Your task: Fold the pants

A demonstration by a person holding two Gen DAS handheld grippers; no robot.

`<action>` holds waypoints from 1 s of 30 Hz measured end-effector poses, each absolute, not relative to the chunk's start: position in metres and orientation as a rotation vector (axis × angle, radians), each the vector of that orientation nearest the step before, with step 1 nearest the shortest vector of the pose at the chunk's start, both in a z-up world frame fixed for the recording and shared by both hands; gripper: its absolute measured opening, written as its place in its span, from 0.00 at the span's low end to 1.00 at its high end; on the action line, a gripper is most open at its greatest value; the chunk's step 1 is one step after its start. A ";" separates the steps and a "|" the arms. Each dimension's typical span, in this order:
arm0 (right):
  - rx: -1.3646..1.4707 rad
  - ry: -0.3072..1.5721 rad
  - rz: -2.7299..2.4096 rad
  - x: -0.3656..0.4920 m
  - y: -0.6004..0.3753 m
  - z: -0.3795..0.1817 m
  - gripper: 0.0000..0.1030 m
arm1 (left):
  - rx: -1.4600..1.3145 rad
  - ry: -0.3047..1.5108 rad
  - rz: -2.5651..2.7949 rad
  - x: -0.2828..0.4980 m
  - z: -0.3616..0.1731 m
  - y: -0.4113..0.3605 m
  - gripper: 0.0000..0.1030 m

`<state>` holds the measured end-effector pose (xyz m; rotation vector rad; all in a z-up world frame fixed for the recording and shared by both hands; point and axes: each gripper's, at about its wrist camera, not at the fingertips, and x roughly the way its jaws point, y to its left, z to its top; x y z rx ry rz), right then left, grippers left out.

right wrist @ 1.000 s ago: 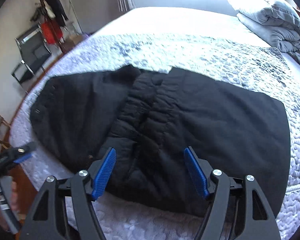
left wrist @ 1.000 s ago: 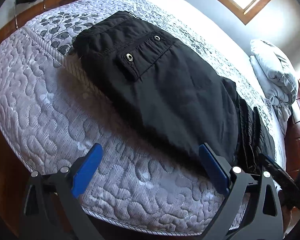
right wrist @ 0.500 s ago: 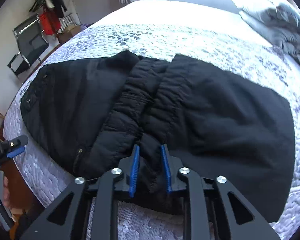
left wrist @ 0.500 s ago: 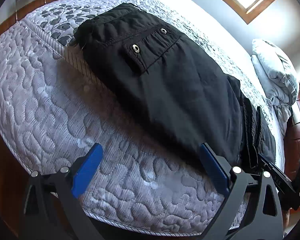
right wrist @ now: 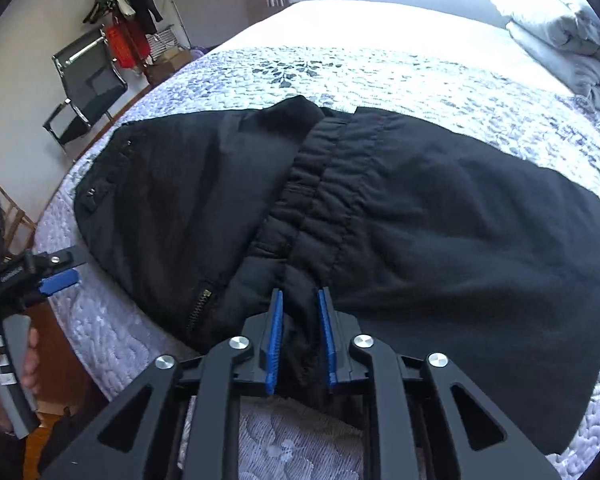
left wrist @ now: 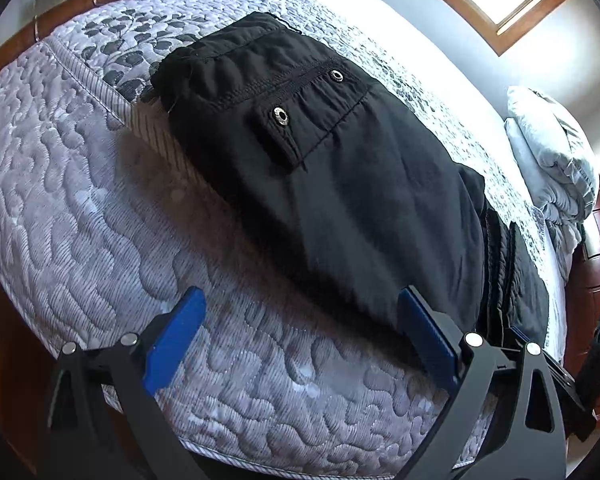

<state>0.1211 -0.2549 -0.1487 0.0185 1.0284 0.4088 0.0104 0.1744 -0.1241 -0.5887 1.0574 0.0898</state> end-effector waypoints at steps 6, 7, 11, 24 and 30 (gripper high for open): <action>0.087 0.950 0.437 0.108 -0.286 -0.118 0.49 | -0.749 1.032 0.058 0.017 -0.126 0.203 0.94; 0.104 0.937 0.432 0.107 -0.294 -0.113 0.53 | -0.771 1.024 0.067 0.018 -0.127 0.209 0.94; 0.141 0.875 0.329 0.097 -0.342 -0.094 0.61 | -0.950 0.970 0.091 0.021 -0.134 0.242 0.94; 0.431 0.807 0.056 0.077 -0.474 -0.125 0.70 | -1.374 0.830 -0.033 0.051 -0.173 0.273 0.94; 0.454 0.815 0.075 0.076 -0.476 -0.139 0.70 | -1.379 0.796 0.001 0.055 -0.171 0.271 0.86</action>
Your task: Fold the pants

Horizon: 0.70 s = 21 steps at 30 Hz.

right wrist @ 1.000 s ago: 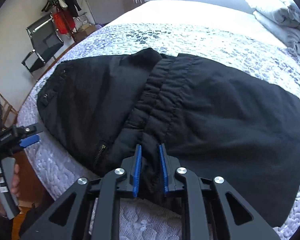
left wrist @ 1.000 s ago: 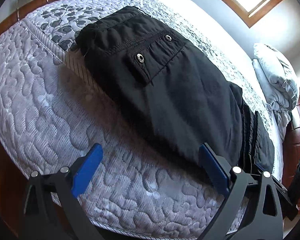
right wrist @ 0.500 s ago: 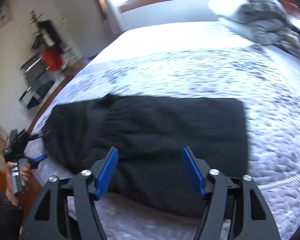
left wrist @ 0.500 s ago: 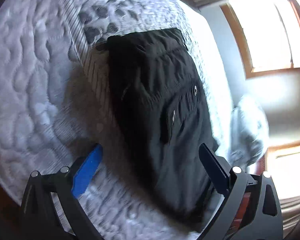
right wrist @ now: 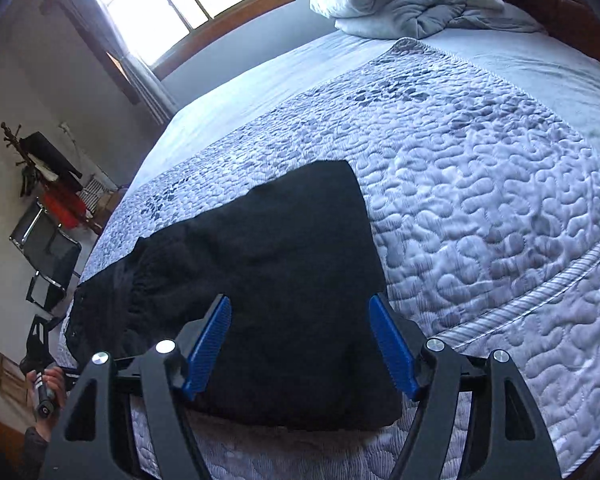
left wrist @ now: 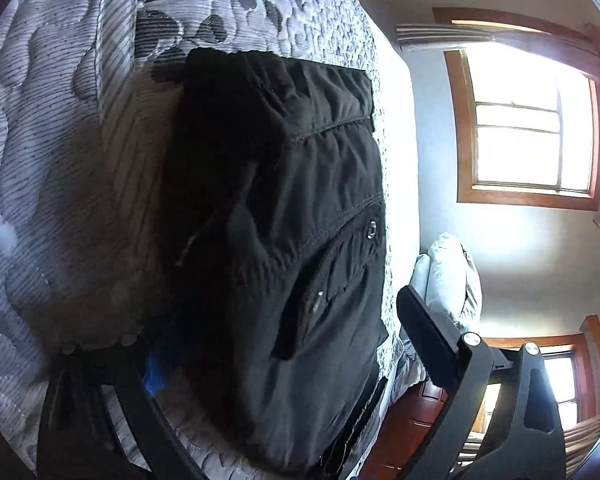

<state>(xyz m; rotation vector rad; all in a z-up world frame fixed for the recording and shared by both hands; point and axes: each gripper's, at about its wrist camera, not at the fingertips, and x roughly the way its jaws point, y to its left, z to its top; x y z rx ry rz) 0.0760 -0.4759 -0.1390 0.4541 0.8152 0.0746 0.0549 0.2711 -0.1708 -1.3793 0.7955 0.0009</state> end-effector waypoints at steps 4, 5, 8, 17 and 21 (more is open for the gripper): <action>0.450 0.822 0.078 0.075 -0.474 -0.147 0.70 | -1.402 0.806 -0.010 0.054 -0.172 0.260 0.56; 0.452 0.824 0.080 0.075 -0.473 -0.149 0.70 | -1.400 0.811 -0.002 0.054 -0.172 0.259 0.47; 0.462 0.829 0.085 0.073 -0.475 -0.153 0.70 | -1.435 0.805 -0.008 0.052 -0.180 0.260 0.24; 0.500 0.825 0.067 0.070 -0.485 -0.159 0.70 | -1.462 0.686 -0.049 0.050 -0.161 0.253 0.14; 0.506 0.823 0.064 0.070 -0.487 -0.160 0.70 | -1.508 0.643 -0.065 0.052 -0.155 0.246 0.13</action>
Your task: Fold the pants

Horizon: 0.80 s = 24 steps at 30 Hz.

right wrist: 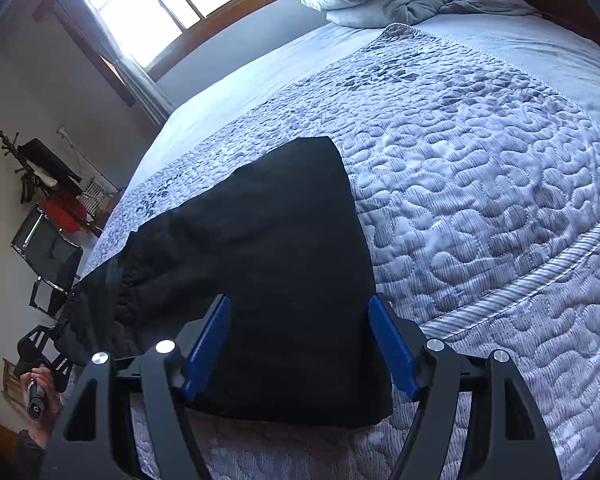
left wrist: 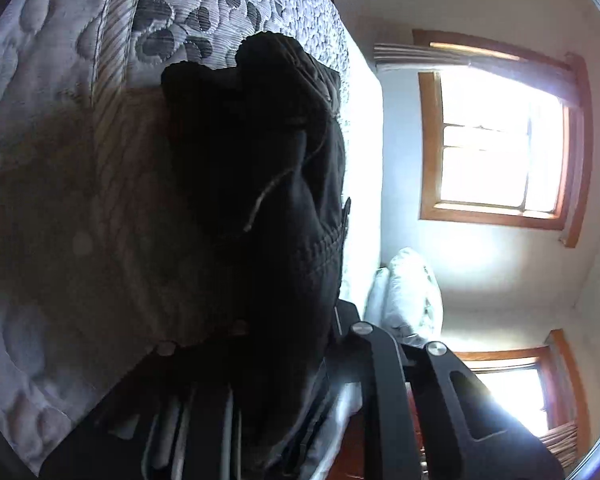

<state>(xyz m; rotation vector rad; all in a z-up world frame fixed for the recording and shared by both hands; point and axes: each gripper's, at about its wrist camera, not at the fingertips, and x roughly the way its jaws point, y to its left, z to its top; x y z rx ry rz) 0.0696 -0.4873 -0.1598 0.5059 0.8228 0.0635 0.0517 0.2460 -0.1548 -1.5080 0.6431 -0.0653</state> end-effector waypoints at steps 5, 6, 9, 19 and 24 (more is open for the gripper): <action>0.507 0.816 0.057 0.068 -0.490 -0.159 0.70 | -1.497 0.611 -0.091 0.055 -0.140 0.234 0.13; 0.508 0.813 0.058 0.068 -0.490 -0.158 0.70 | -1.470 0.613 -0.096 0.058 -0.133 0.232 0.13; 0.516 0.803 0.059 0.066 -0.492 -0.157 0.70 | -1.374 0.618 -0.128 0.068 -0.106 0.218 0.14; 0.519 0.795 0.067 0.065 -0.495 -0.157 0.70 | -1.083 0.636 -0.239 0.093 -0.028 0.160 0.15; 0.536 0.785 0.065 0.063 -0.500 -0.156 0.70 | -1.016 0.650 -0.280 0.107 -0.008 0.133 0.16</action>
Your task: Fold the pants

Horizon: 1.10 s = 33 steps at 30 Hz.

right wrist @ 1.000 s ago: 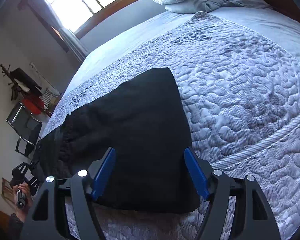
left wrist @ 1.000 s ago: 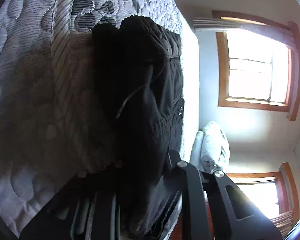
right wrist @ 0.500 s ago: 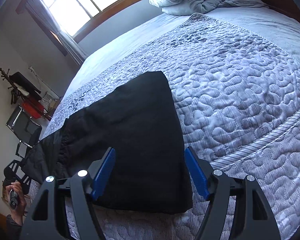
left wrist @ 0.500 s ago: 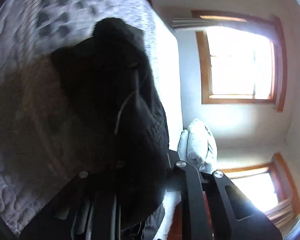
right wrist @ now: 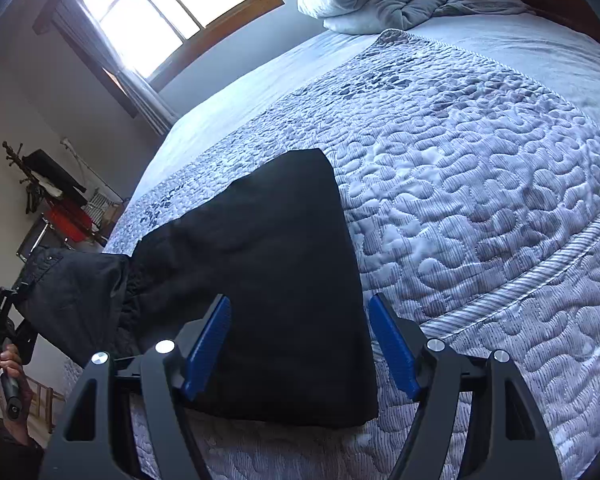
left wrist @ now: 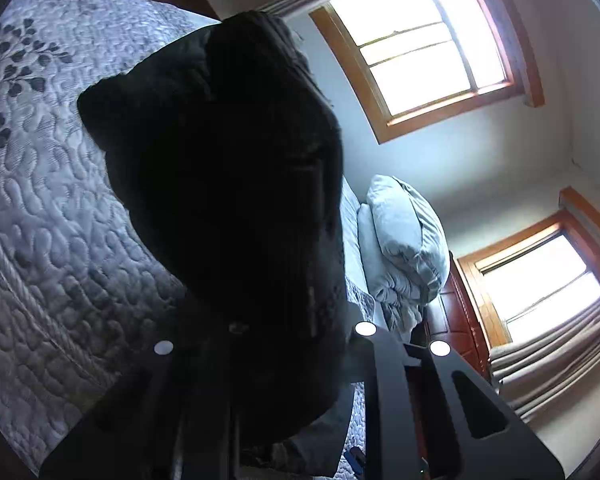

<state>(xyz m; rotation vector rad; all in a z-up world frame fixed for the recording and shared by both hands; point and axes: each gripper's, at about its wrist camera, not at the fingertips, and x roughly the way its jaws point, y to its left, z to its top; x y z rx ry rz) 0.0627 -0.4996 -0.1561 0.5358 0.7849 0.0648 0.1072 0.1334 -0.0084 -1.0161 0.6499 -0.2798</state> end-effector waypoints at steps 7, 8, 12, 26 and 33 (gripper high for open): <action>0.562 0.774 0.057 0.061 -0.508 -0.157 0.70 | -0.942 0.662 -0.276 0.116 0.004 0.109 0.16; 0.567 0.775 0.056 0.061 -0.509 -0.157 0.70 | -0.933 0.664 -0.280 0.117 0.006 0.107 0.16; 0.568 0.773 0.052 0.060 -0.511 -0.157 0.71 | -0.918 0.666 -0.281 0.120 0.010 0.101 0.16; 0.759 0.960 0.124 0.085 -0.530 -0.208 0.86 | -0.847 0.686 -0.318 0.121 0.015 0.101 0.19; 0.797 0.948 0.244 0.090 -0.524 -0.214 0.48 | -0.815 0.700 -0.349 0.125 0.018 0.086 0.21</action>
